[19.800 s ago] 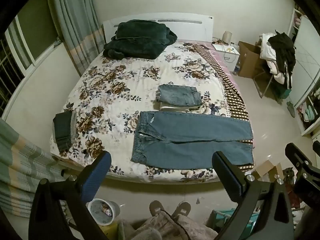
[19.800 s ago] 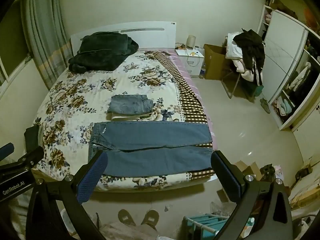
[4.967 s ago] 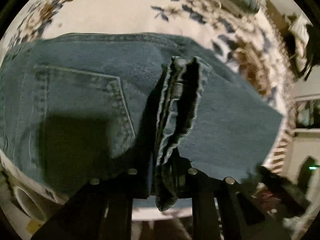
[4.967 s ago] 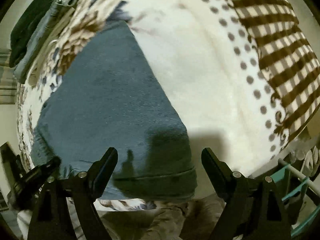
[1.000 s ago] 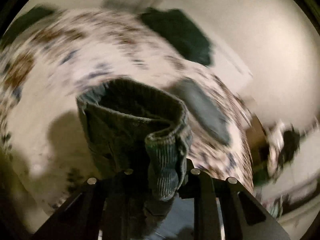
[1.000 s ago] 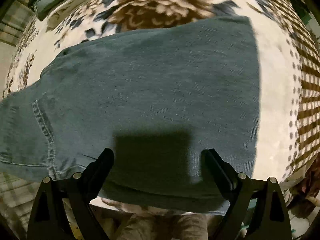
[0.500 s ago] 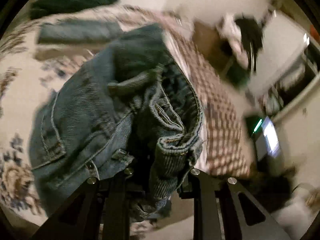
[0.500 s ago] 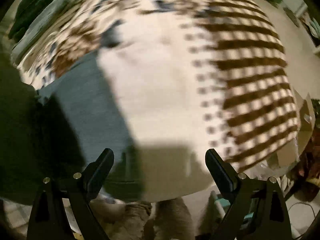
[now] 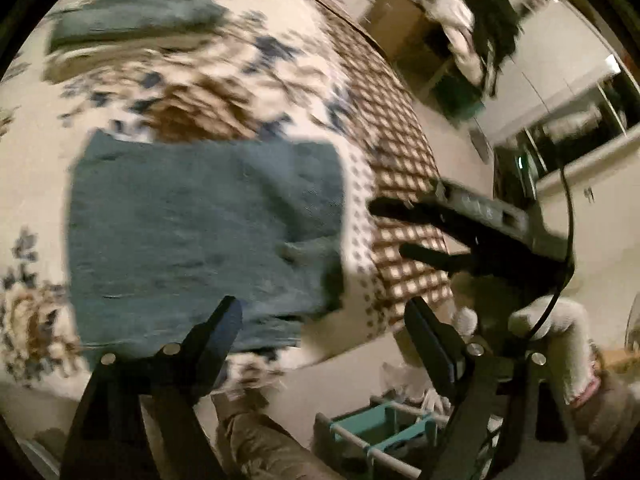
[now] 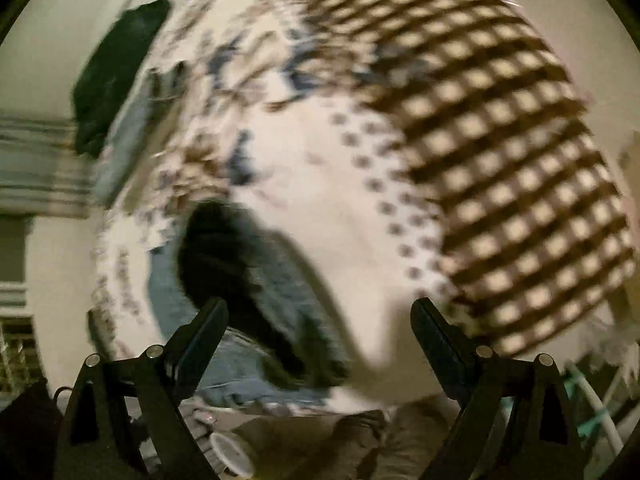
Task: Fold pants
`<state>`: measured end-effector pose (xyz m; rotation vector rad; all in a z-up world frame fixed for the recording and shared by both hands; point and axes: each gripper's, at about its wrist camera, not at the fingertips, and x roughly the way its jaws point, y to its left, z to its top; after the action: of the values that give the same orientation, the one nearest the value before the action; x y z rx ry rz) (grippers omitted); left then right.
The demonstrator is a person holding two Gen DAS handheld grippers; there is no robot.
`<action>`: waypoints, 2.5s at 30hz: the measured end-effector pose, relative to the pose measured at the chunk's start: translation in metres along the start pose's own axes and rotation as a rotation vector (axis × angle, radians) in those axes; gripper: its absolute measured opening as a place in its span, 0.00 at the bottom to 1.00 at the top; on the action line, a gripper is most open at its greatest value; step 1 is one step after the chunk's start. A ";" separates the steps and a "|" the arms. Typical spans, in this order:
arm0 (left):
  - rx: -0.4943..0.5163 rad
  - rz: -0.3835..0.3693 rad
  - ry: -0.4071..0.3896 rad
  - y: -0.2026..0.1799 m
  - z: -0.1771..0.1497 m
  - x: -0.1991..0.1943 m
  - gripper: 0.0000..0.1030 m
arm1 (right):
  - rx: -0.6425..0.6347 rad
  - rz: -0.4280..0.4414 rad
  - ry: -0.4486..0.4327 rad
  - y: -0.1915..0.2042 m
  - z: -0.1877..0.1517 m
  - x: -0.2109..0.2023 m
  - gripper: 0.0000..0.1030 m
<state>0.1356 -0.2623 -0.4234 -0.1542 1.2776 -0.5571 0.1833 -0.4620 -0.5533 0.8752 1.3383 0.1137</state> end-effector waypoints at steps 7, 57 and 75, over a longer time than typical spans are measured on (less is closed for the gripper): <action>-0.240 0.170 -0.065 0.117 0.049 -0.007 0.80 | -0.075 0.148 0.053 0.041 0.016 0.041 0.92; -0.452 -0.131 0.078 0.229 0.064 0.068 0.77 | -0.086 -0.082 0.024 0.017 0.025 0.036 0.07; -0.447 -0.220 0.043 0.201 0.035 0.069 0.94 | 0.320 0.179 0.116 -0.032 -0.088 0.083 0.75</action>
<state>0.2423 -0.1292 -0.5544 -0.6642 1.4229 -0.4554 0.1165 -0.3964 -0.6357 1.2753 1.4069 0.0913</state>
